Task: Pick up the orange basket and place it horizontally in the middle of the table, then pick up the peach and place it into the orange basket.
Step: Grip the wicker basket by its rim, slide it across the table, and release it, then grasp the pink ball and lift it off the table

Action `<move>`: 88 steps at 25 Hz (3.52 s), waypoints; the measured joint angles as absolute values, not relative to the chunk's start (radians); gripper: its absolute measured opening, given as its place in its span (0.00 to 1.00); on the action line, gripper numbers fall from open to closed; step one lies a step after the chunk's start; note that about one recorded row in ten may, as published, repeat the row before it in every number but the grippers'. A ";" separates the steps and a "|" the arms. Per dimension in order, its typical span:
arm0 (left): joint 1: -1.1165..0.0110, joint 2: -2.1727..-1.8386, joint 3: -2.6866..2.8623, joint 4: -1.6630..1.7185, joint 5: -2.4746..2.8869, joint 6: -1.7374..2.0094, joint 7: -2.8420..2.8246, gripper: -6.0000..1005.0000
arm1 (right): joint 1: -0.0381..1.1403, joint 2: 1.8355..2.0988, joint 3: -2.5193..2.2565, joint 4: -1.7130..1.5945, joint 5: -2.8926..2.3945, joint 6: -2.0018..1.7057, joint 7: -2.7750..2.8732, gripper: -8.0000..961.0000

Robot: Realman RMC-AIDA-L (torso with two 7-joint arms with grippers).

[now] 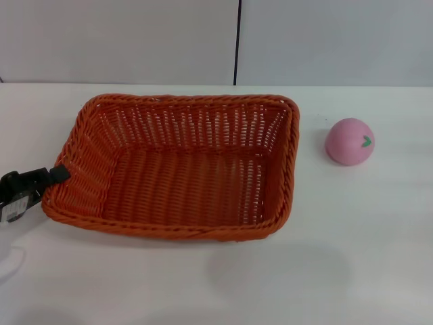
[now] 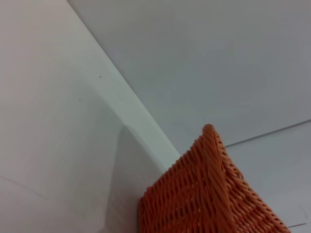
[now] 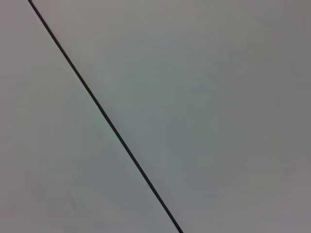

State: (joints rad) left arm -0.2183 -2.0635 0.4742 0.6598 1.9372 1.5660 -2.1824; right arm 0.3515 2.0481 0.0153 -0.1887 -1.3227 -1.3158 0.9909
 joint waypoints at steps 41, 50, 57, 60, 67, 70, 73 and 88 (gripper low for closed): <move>-0.281 -2.057 0.282 0.626 1.632 1.592 -1.555 0.68 | 0.308 1.995 -0.388 -0.486 -1.400 -1.436 1.323 0.65; -0.304 -2.057 0.281 0.526 1.586 1.606 -1.375 0.61 | 0.370 1.915 -0.400 -0.860 -1.853 -1.690 1.795 0.65; -0.309 -2.059 0.280 0.450 1.553 1.660 -1.261 0.60 | 0.529 1.861 -0.424 -0.906 -2.246 -1.762 1.964 0.65; -0.310 -2.060 0.280 0.403 1.535 1.670 -1.221 0.60 | 0.576 1.860 -0.457 -0.905 -2.335 -1.741 1.996 0.65; -0.314 -2.060 0.281 0.364 1.532 1.685 -1.206 0.59 | 0.633 1.881 -0.580 -0.863 -2.390 -1.640 2.014 0.65; -0.313 -2.060 0.280 0.351 1.532 1.693 -1.206 0.58 | 0.654 1.886 -0.644 -0.823 -2.393 -1.587 2.014 0.65; -0.313 -2.060 0.280 0.343 1.531 1.695 -1.206 0.58 | 0.674 1.896 -0.700 -0.800 -2.401 -1.532 2.015 0.65; -0.314 -2.060 0.279 0.309 1.520 1.697 -1.217 0.56 | 0.730 1.949 -0.796 -0.716 -2.443 -1.341 2.009 0.65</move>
State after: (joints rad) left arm -0.3143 -2.0597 0.2791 0.3090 1.5204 1.6966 -1.2172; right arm 0.7297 1.9493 -0.7964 -0.7156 -2.4429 -1.3406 2.0090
